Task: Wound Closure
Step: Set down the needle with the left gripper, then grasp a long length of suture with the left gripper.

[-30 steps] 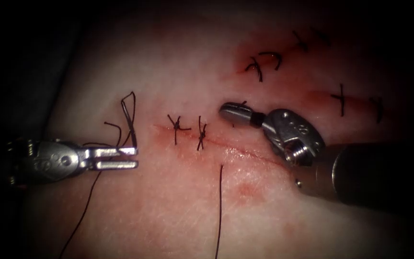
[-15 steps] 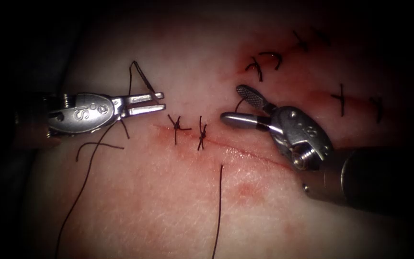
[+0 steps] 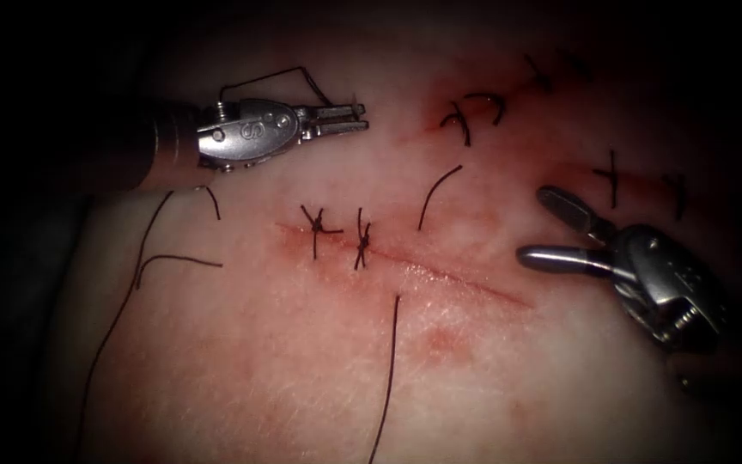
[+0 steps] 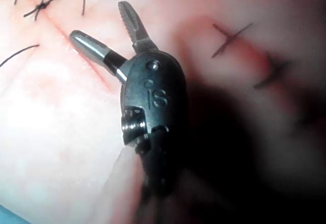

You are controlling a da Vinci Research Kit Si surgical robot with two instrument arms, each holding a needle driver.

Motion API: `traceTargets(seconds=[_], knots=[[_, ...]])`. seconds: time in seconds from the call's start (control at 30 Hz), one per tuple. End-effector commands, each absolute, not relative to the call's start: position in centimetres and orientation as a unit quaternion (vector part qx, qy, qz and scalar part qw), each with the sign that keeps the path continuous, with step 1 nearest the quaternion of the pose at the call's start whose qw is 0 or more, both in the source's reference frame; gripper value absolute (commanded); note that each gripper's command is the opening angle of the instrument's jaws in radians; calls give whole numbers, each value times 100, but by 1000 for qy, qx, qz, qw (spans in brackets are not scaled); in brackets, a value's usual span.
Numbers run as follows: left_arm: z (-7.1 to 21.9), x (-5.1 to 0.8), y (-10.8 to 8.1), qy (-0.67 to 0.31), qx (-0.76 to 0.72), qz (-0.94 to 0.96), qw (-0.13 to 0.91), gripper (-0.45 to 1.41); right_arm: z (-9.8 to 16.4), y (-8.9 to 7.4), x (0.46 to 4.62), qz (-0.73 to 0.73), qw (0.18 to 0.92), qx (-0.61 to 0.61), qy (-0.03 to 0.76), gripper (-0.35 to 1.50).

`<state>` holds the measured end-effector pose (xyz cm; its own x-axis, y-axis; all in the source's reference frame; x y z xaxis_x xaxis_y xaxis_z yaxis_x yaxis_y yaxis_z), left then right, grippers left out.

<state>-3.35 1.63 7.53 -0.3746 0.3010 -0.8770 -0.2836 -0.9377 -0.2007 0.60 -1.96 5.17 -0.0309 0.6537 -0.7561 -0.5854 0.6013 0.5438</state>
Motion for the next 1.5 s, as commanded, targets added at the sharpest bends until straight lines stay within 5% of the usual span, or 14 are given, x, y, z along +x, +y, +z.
traceTargets(seconds=[0.03, 0.1, 0.27, 0.43, 0.77, 1.0, 1.1, 1.5], knots=[[761, -347, 162, -17, -530, 829, 178, 14, 527, -198, 58, 439, 703, 19, 560, 136], [761, -361, 160, -37, -526, 830, 181, 49, 529, -196, 58, 435, 709, 8, 555, 141], [749, -372, 154, -71, -519, 833, 177, 99, 536, -193, 69, 433, 714, -8, 550, 148], [731, -349, 157, -88, -516, 832, 186, 120, 535, -194, 75, 429, 717, -16, 549, 148], [668, -311, 79, -108, -534, 830, 121, 108, 524, -200, 79, 426, 717, -16, 552, 136], [644, -322, 11, -60, -558, 827, -2, 76, 524, -205, 81, 423, 717, -15, 554, 136], [641, -328, -17, -30, -561, 825, -64, 41, 524, -208, 80, 422, 717, -16, 555, 136], [632, -354, -90, 9, -587, 772, -244, 31, 532, -214, 80, 418, 719, -19, 555, 131]])
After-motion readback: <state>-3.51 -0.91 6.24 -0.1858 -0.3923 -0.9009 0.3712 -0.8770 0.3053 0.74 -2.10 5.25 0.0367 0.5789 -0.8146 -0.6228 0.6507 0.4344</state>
